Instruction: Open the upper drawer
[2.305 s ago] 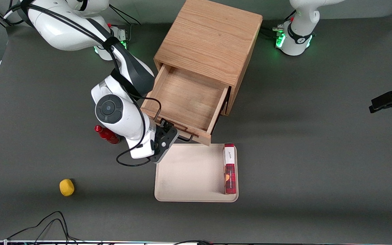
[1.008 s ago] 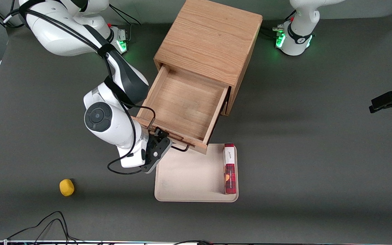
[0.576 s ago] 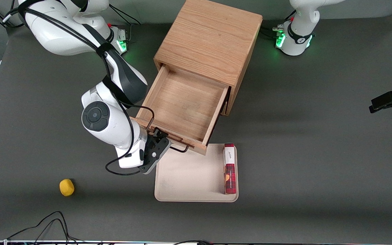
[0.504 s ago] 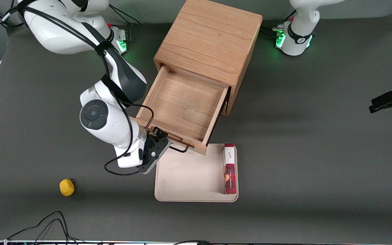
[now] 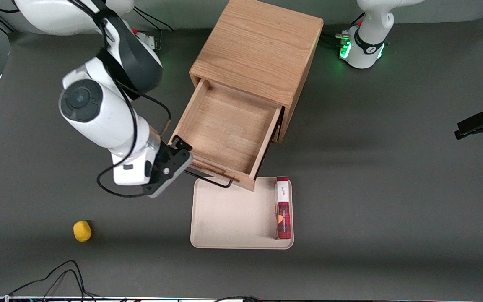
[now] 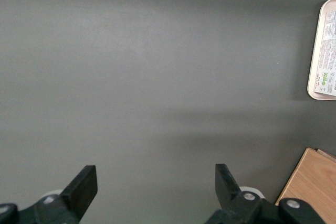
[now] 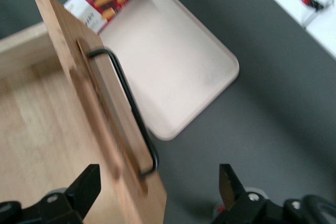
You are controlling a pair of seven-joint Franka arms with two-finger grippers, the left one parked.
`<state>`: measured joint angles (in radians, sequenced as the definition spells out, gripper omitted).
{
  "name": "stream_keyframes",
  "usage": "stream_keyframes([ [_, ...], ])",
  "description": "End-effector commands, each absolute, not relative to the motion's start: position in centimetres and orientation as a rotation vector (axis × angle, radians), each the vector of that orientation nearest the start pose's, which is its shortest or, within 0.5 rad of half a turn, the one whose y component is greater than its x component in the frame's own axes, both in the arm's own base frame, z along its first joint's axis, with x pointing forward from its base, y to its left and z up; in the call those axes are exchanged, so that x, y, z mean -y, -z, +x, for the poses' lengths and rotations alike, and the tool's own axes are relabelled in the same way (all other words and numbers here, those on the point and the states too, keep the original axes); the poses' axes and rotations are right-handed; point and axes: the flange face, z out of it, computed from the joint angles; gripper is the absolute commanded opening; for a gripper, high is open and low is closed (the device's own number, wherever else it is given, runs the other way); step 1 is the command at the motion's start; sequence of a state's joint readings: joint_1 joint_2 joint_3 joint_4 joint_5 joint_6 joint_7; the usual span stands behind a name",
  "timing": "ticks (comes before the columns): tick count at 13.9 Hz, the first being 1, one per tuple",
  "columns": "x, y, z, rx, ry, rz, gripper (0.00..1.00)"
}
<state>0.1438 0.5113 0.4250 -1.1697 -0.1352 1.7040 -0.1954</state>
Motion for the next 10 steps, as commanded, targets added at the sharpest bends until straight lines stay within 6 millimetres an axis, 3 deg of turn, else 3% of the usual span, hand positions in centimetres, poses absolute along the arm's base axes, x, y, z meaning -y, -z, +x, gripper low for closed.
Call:
stream_keyframes([
  [1,-26.9,-55.3,60.5,0.893,-0.098,-2.999,1.0],
  [3,-24.3,-56.6,58.3,0.819,-0.191,-3.057,1.0],
  [6,-21.0,-59.4,53.4,0.711,-0.19,-3.169,1.0],
  [10,-14.4,-63.5,50.3,0.411,-0.246,-3.165,1.0],
])
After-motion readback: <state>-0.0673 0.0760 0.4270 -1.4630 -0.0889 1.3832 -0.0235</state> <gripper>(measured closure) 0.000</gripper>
